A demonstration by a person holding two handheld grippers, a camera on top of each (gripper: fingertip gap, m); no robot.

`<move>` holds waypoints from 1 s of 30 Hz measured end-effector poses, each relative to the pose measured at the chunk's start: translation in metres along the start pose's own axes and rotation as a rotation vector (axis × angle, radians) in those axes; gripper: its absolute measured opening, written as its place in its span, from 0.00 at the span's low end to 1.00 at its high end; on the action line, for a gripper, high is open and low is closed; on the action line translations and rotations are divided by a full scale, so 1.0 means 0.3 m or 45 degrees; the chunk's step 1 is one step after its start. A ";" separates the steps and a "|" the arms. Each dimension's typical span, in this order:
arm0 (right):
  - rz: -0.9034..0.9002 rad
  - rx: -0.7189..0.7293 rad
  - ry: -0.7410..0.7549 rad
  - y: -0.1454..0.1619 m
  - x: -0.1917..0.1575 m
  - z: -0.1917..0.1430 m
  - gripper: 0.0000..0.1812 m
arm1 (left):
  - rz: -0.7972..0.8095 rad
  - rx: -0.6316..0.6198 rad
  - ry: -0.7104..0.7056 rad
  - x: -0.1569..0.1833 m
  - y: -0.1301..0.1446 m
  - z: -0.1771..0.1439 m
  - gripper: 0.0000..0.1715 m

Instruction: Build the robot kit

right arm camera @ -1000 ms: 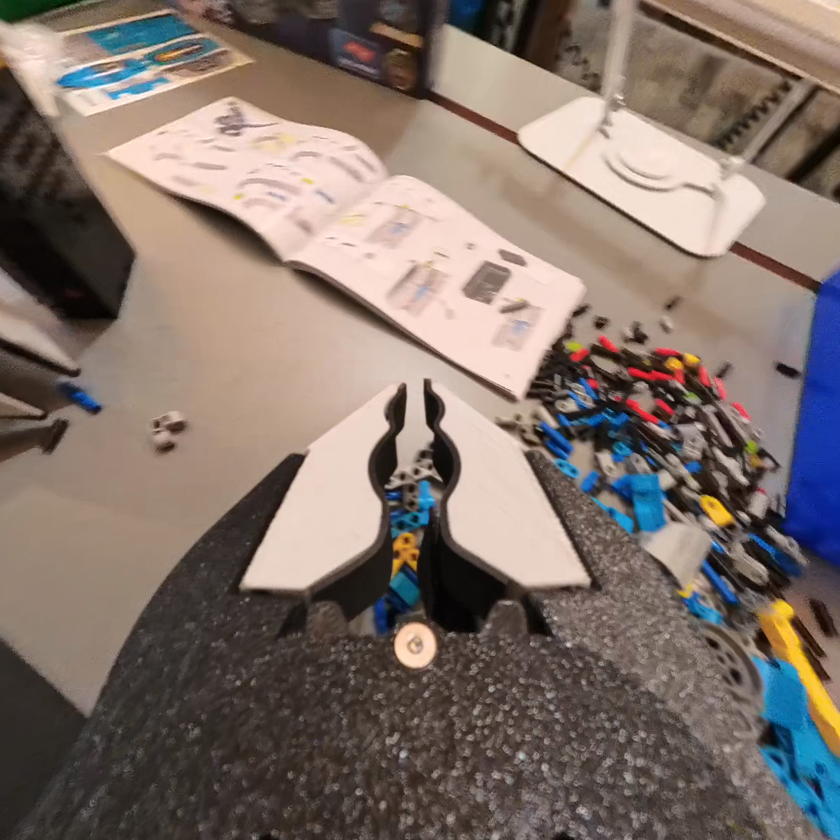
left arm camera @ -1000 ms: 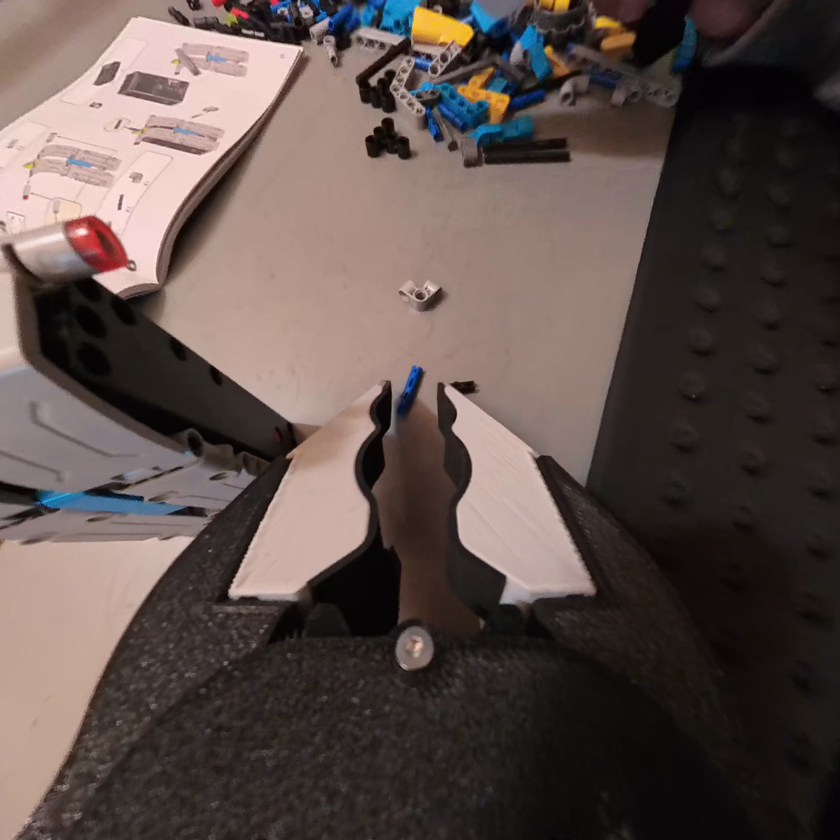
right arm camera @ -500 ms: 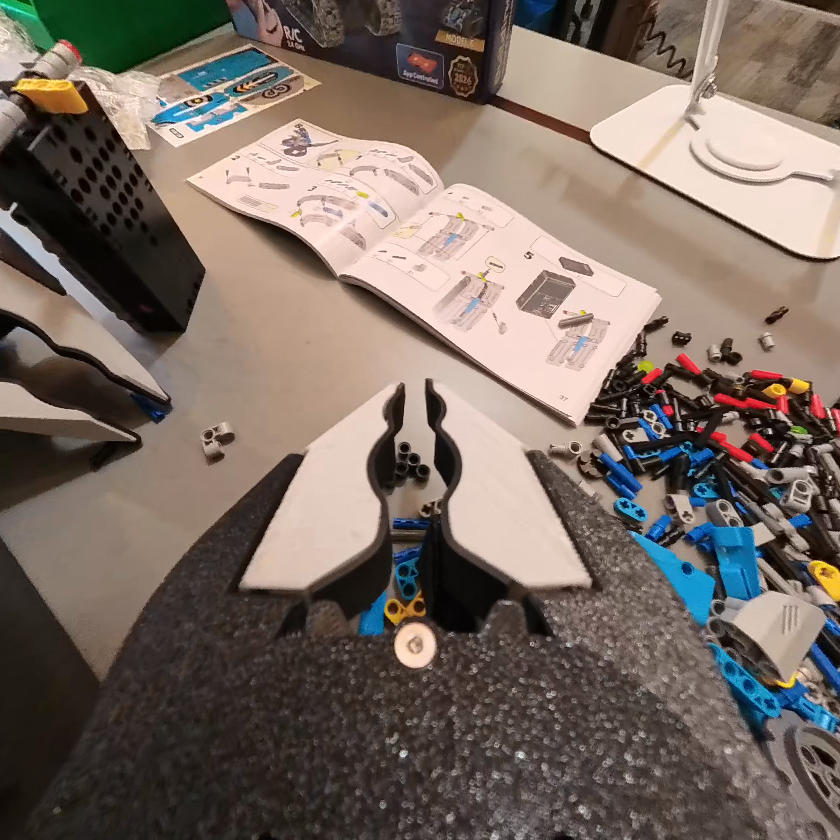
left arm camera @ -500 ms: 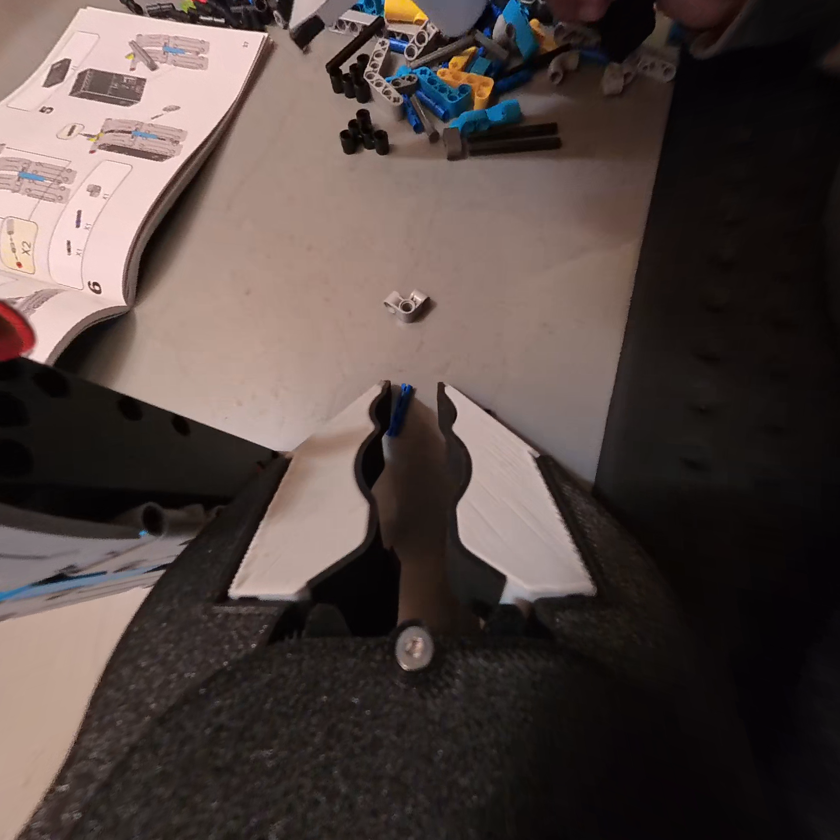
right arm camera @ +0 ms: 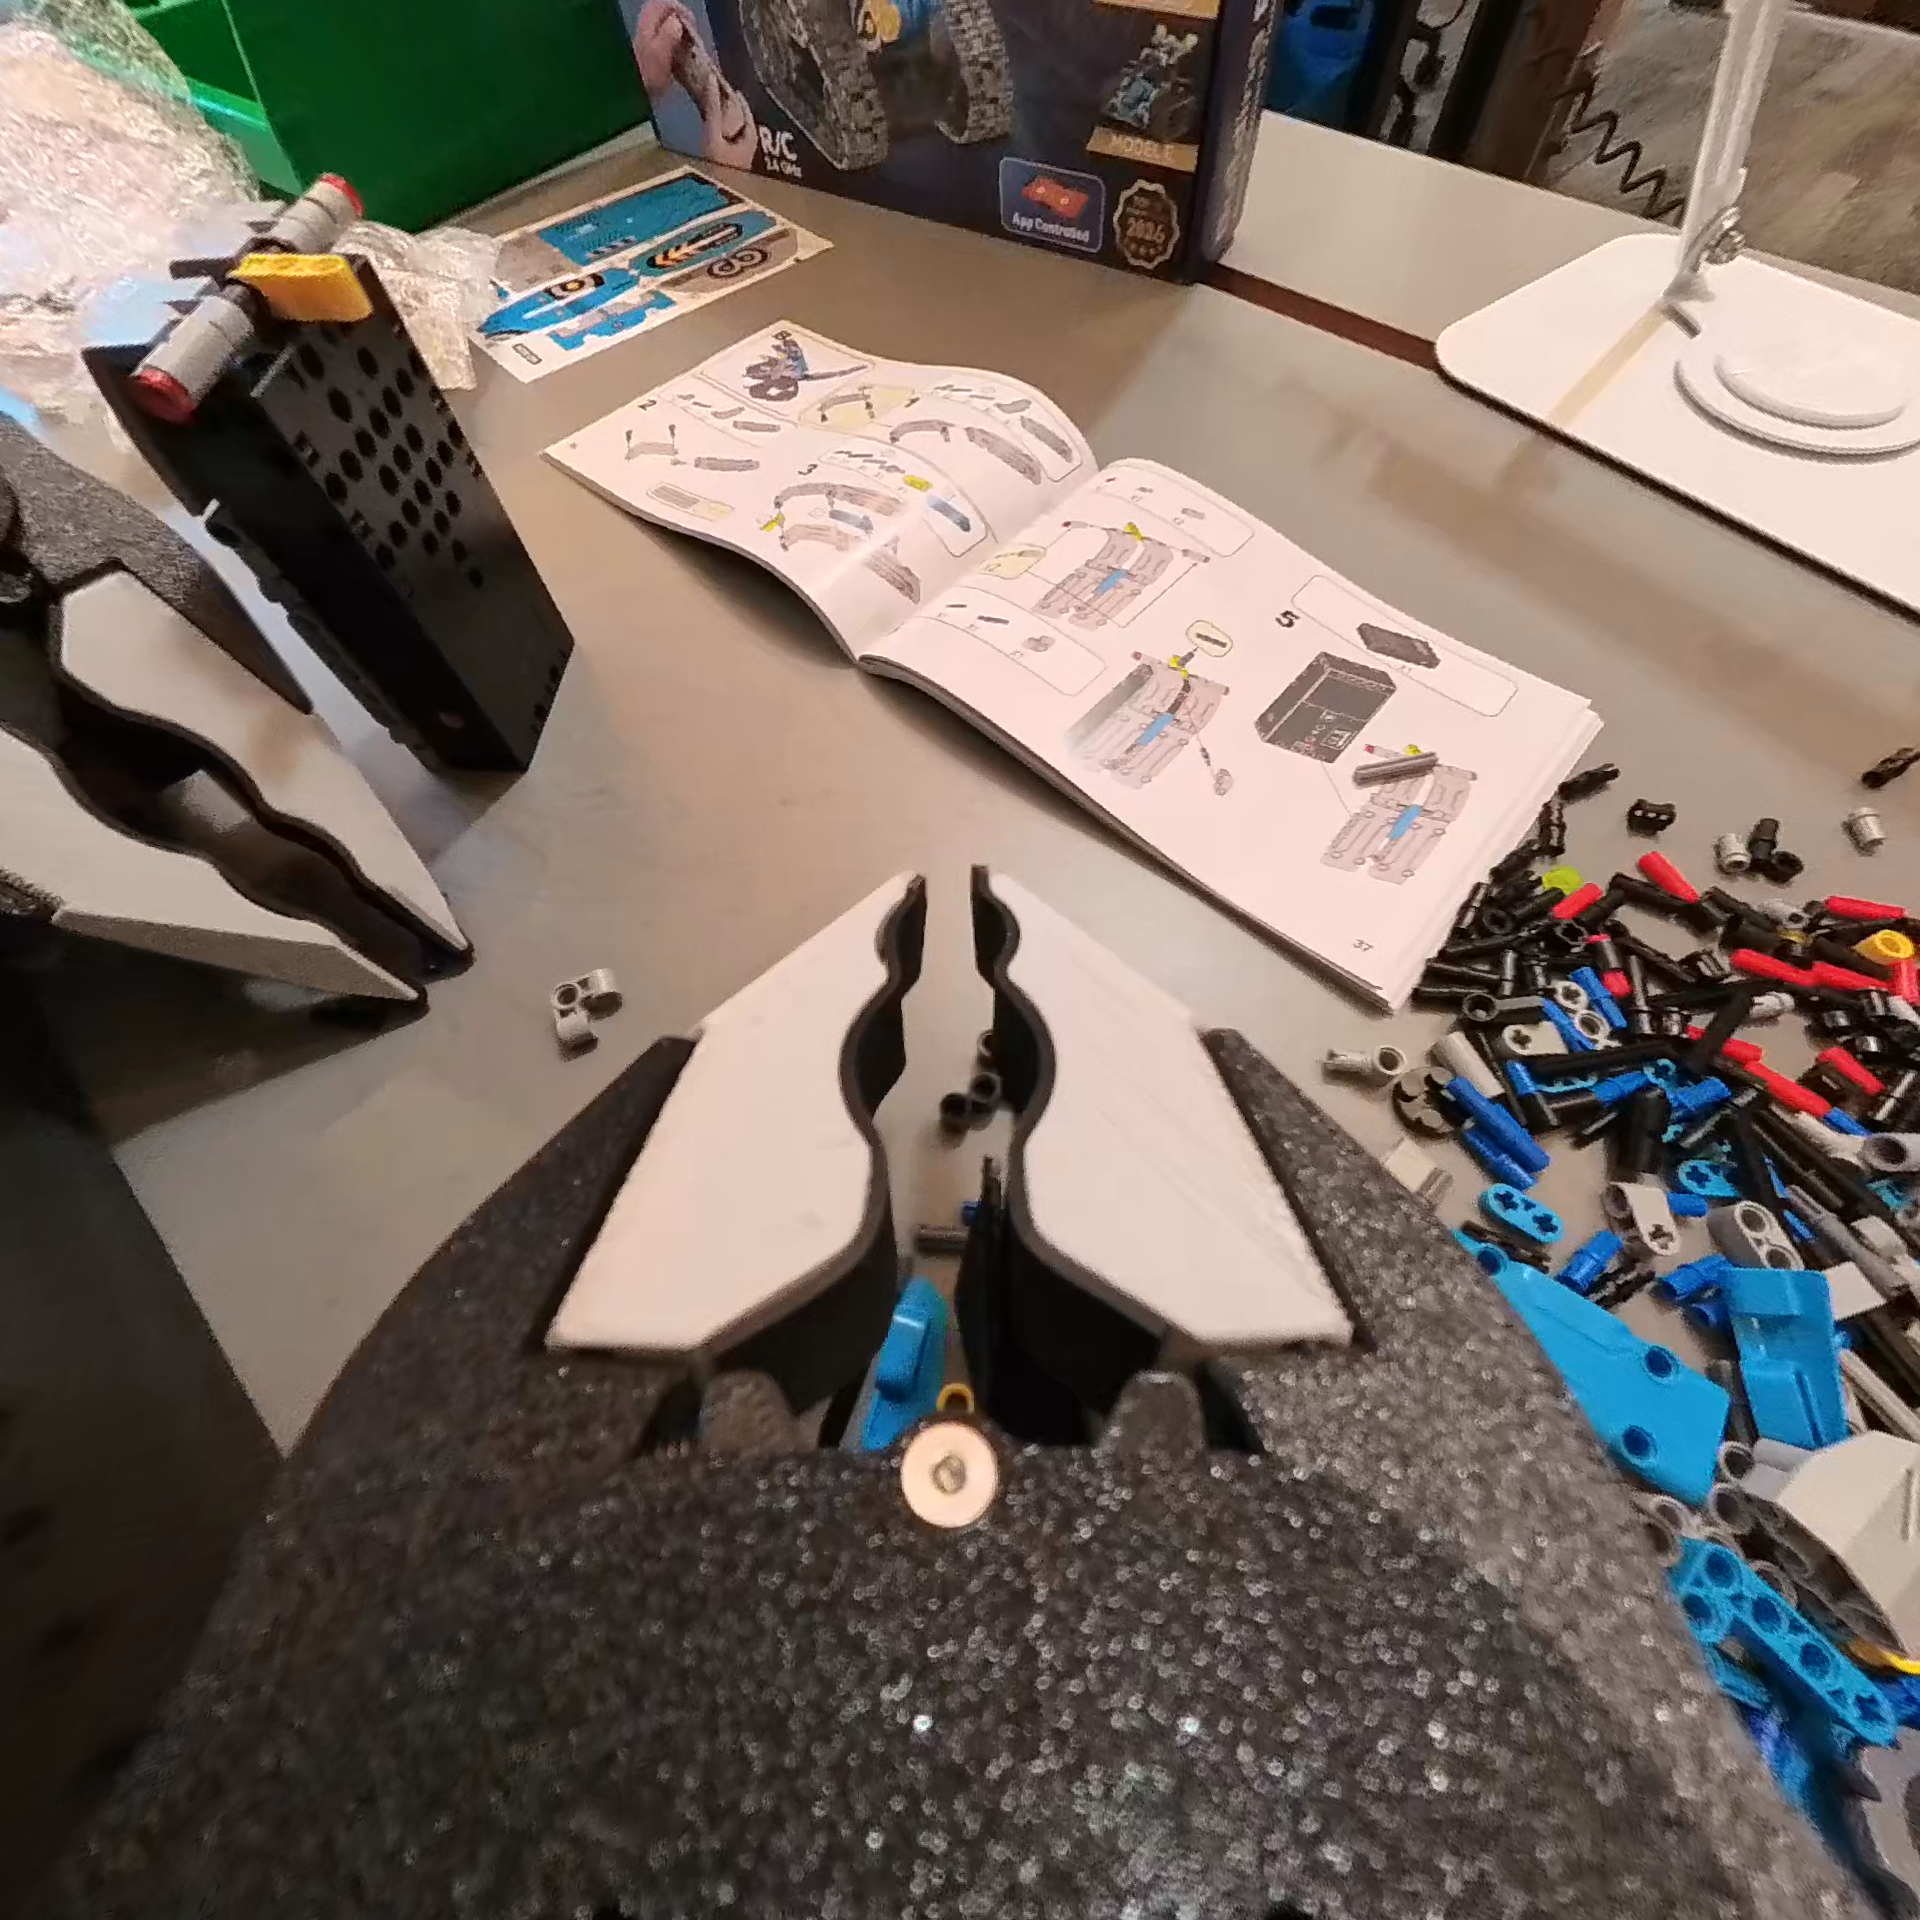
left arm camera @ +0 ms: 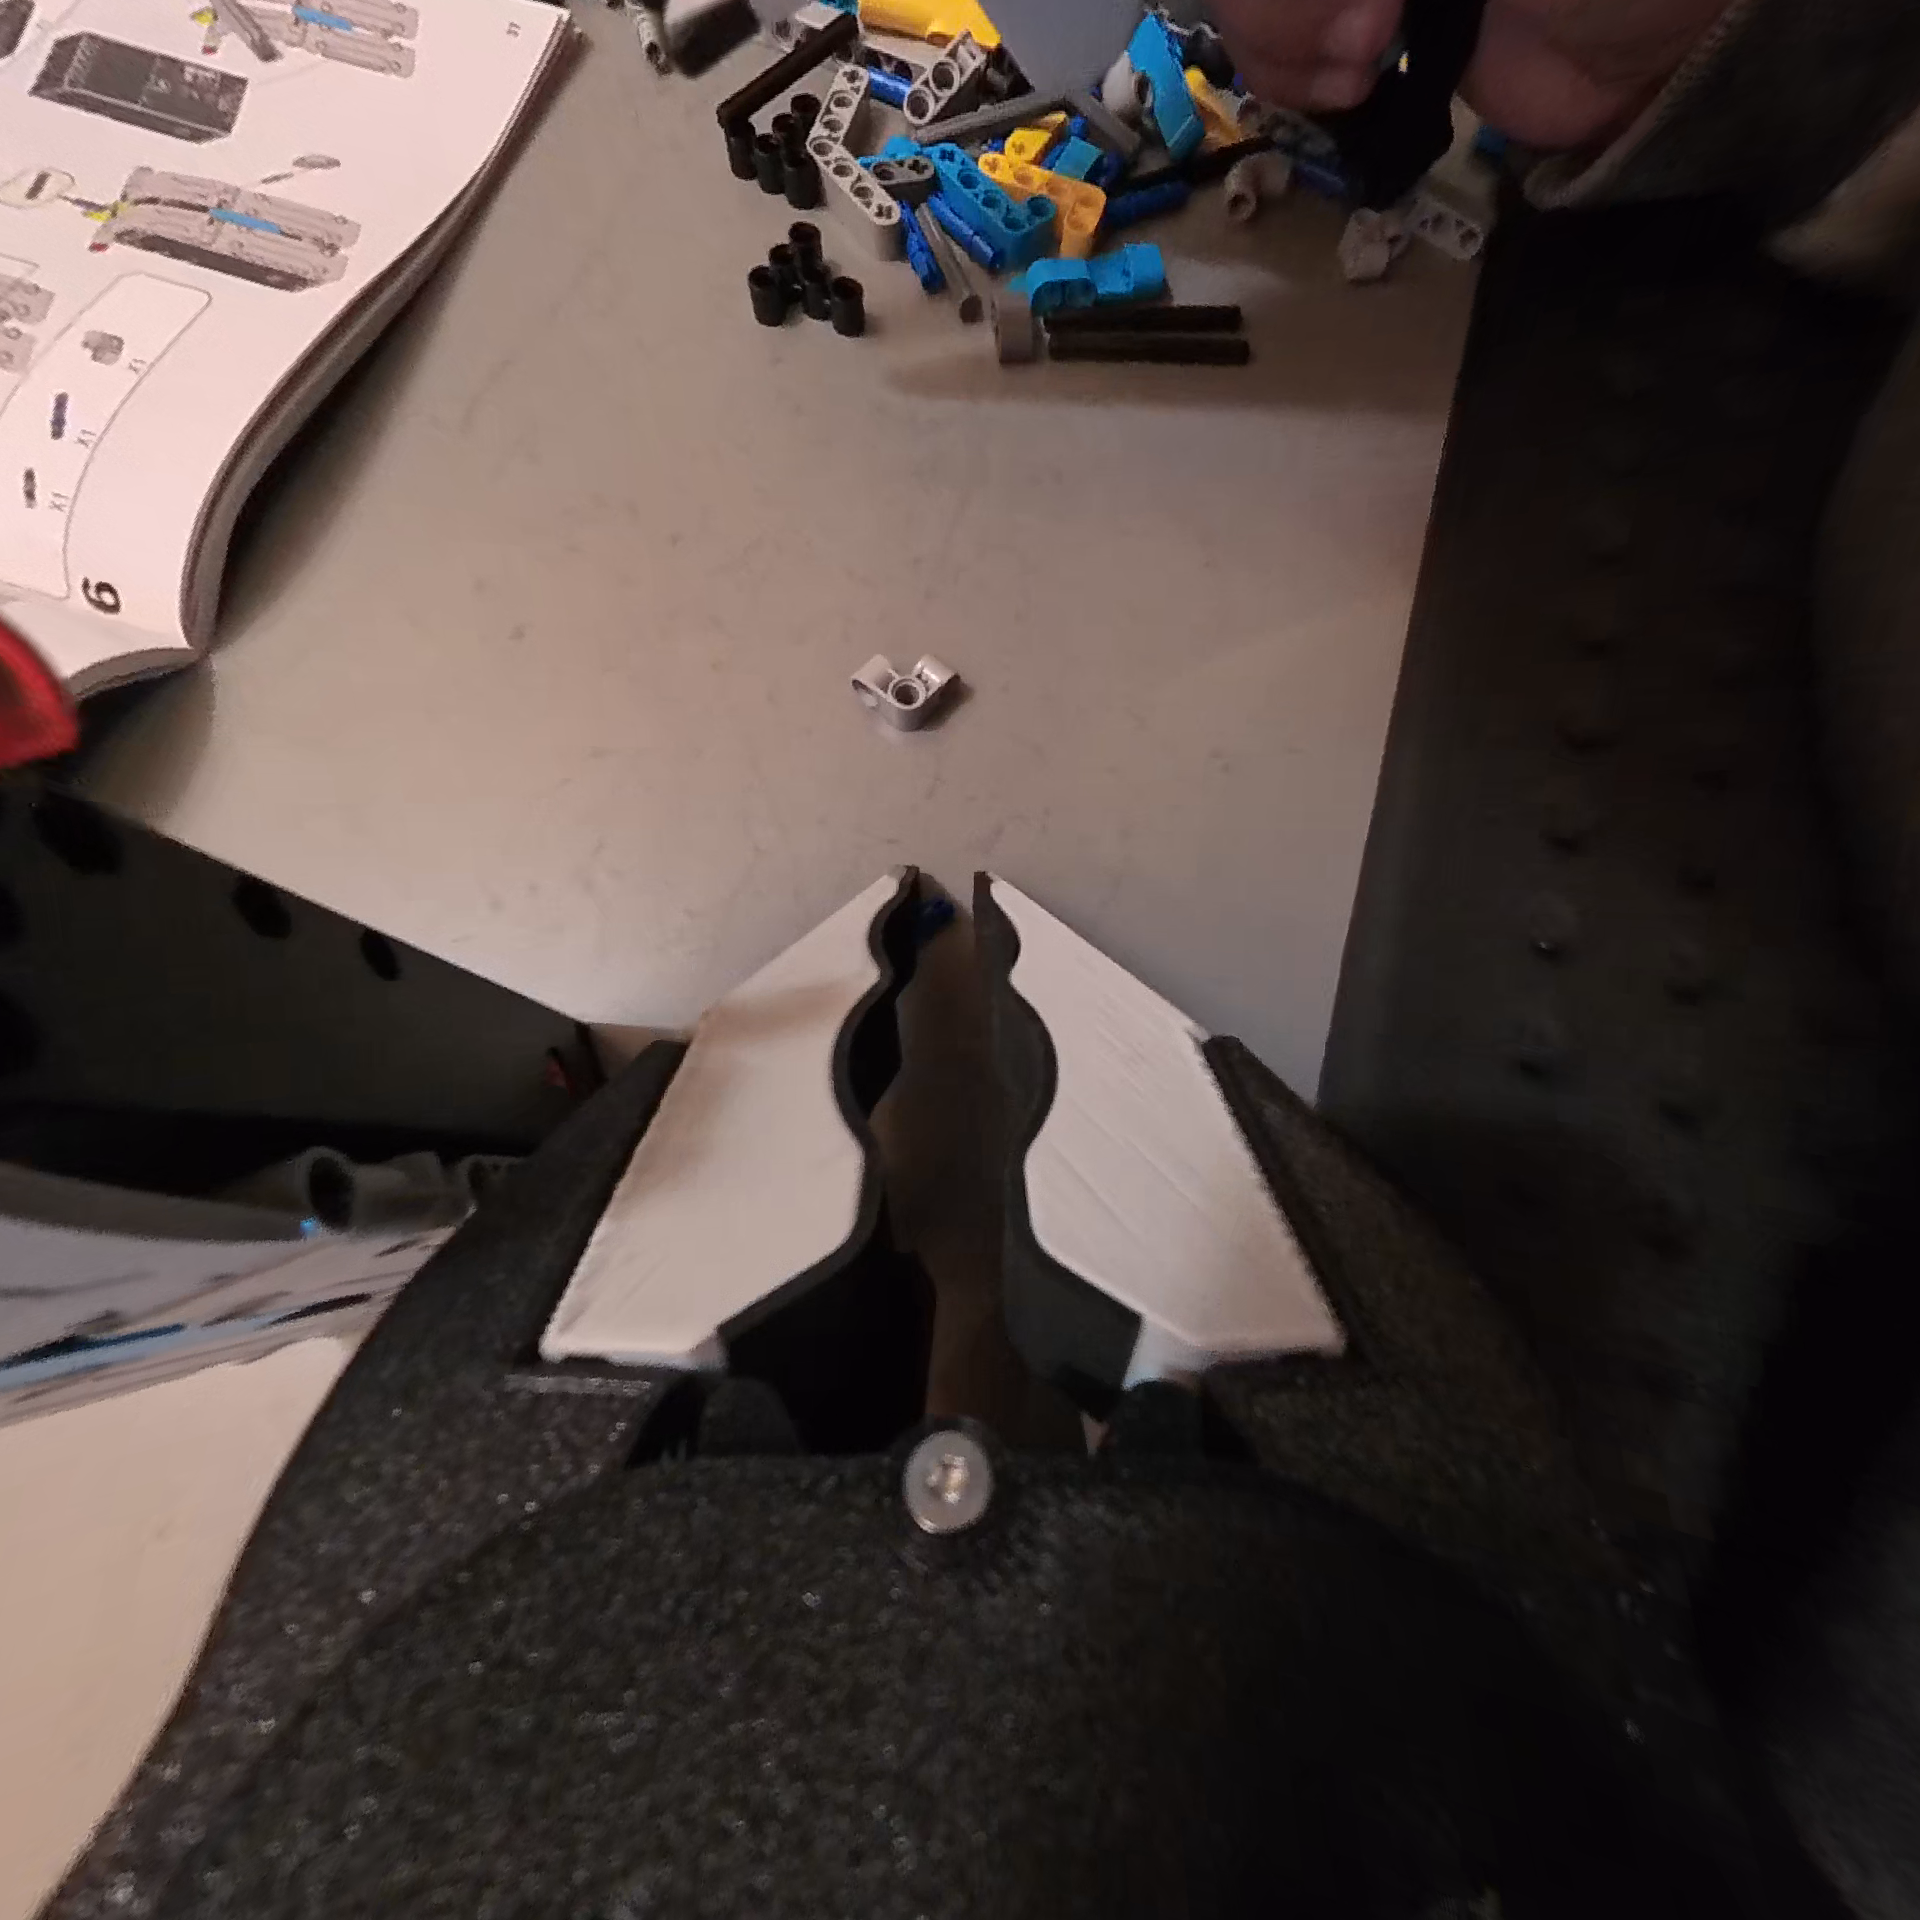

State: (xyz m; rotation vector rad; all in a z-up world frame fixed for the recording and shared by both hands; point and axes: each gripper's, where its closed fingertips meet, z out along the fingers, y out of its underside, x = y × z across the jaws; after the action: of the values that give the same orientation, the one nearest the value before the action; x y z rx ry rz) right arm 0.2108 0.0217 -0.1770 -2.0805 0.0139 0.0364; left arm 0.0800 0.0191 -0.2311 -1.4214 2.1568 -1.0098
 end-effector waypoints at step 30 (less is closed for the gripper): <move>-0.313 -0.058 -0.274 0.043 -0.288 0.001 0.10 | 0.347 -0.201 -0.176 0.003 0.003 -0.051 0.17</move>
State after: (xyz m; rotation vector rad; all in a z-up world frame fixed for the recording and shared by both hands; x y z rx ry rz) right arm 0.1241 0.0153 -0.1857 -2.0998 -0.3761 0.1112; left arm 0.0693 0.0239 -0.2213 -1.1805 2.2893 -0.6374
